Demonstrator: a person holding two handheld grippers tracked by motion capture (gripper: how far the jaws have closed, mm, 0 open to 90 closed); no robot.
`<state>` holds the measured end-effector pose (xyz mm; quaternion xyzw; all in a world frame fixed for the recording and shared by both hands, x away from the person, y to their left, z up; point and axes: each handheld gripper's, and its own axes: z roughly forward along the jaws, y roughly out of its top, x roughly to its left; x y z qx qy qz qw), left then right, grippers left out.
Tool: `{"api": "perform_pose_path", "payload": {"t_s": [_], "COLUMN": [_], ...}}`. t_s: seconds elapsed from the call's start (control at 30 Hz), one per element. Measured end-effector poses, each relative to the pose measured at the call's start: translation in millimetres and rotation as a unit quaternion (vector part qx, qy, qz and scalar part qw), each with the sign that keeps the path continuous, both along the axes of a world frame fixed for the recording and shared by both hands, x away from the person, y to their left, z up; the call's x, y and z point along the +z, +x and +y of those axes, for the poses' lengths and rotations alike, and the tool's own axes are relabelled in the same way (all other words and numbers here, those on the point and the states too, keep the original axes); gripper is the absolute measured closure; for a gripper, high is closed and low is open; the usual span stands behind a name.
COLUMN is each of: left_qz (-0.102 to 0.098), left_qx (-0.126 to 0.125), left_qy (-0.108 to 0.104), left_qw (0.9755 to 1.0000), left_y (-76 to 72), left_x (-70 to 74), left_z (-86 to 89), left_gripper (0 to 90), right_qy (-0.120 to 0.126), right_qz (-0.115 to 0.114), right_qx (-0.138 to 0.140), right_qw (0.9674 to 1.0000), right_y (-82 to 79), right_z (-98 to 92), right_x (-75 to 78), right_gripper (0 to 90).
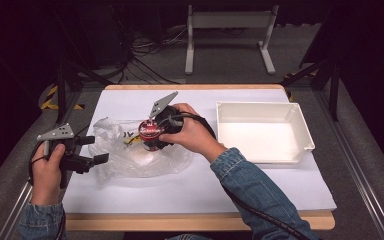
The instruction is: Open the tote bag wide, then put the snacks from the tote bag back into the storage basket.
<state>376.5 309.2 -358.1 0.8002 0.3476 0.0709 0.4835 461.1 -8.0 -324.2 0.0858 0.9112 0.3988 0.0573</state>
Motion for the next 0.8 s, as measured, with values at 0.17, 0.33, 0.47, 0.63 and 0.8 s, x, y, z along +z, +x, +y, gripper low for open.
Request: {"api": "perform_pose_path", "payload": {"t_s": [0.17, 0.33, 0.47, 0.63, 0.8], "left_qz": [-0.001, -0.001, -0.002, -0.004, -0.005], "left_qx": [0.008, 0.016, 0.014, 0.01, 0.013], "left_qy": [0.003, -0.001, 0.0, 0.0, 0.001], "left_qw": [1.0, 0.9999, 0.9999, 0.9999, 0.9999], "left_y": [4.6, 7.6, 9.9, 12.6, 12.7], "left_x": [0.4, 1.6, 2.2, 2.7, 2.5], "left_z": [-2.1, -3.4, -4.0, -4.8, -4.3], "left_gripper": [1.5, 1.5, 1.5, 1.6, 1.6], "right_qy": [0.005, 0.008, 0.009, 0.013, 0.013], "right_qz": [-0.005, -0.007, -0.01, -0.017, -0.025], "right_qx": [-0.013, -0.029, -0.044, -0.067, -0.094], "right_qw": [0.9999, 0.9995, 0.999, 0.9975, 0.9952], "right_y": [0.4, 0.6, 1.4, 3.9, 10.1], "right_z": [-12.8, -26.6, -38.2, -59.4, -82.9], "right_x": [17.0, 27.9, 33.7, 42.0, 50.2], "right_gripper": [24.5, 24.5, 24.5, 24.5, 24.5]}}
